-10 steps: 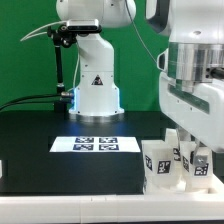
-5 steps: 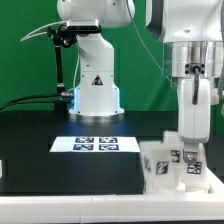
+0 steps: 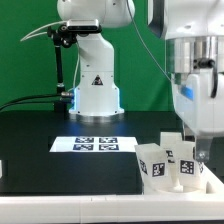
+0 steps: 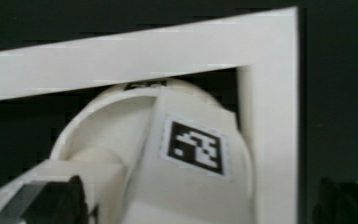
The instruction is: Assemble stool
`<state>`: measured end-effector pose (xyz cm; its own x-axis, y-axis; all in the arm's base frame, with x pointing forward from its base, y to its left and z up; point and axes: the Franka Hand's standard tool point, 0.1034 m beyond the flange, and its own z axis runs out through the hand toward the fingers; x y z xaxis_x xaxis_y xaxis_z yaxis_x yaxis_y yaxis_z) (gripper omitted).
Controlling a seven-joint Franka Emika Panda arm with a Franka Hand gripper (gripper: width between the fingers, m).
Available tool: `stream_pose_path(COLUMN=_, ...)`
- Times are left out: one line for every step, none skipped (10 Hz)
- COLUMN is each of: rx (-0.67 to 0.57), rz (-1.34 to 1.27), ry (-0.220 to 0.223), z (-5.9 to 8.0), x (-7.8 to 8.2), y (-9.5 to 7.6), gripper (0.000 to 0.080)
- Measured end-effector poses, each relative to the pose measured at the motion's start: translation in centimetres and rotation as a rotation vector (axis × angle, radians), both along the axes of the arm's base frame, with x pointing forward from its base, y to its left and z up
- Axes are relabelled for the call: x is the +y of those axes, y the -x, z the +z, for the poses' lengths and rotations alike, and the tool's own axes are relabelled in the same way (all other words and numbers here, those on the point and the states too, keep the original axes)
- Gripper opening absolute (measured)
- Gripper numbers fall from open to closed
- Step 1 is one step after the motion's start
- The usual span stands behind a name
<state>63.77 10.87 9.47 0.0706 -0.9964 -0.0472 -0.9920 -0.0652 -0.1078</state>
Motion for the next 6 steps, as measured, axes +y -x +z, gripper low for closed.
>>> stream_pose_path(rx=-0.023, rz=0.152, ry=0.014, z=0.7, x=-0.11, y=-0.14, gripper=0.0649)
stream_pose_path(rx=-0.043, rz=0.288, ry=0.03, z=0.95, x=-0.11, y=-0.2, gripper=0.0649)
stream_pose_path(rx=-0.052, rz=0.378, ry=0.044, z=0.88, x=-0.07, y=-0.22, gripper=0.0649)
stream_pose_path(rx=-0.056, rz=0.456, ry=0.054, z=0.89, x=-0.16, y=-0.24, gripper=0.0649)
stream_pose_path(rx=-0.06, rz=0.532, ry=0.064, z=0.89, x=-0.19, y=-0.24, gripper=0.0649)
stream_pose_path(rx=-0.05, rz=0.662, ry=0.081, z=0.87, x=-0.12, y=-0.18, gripper=0.0649)
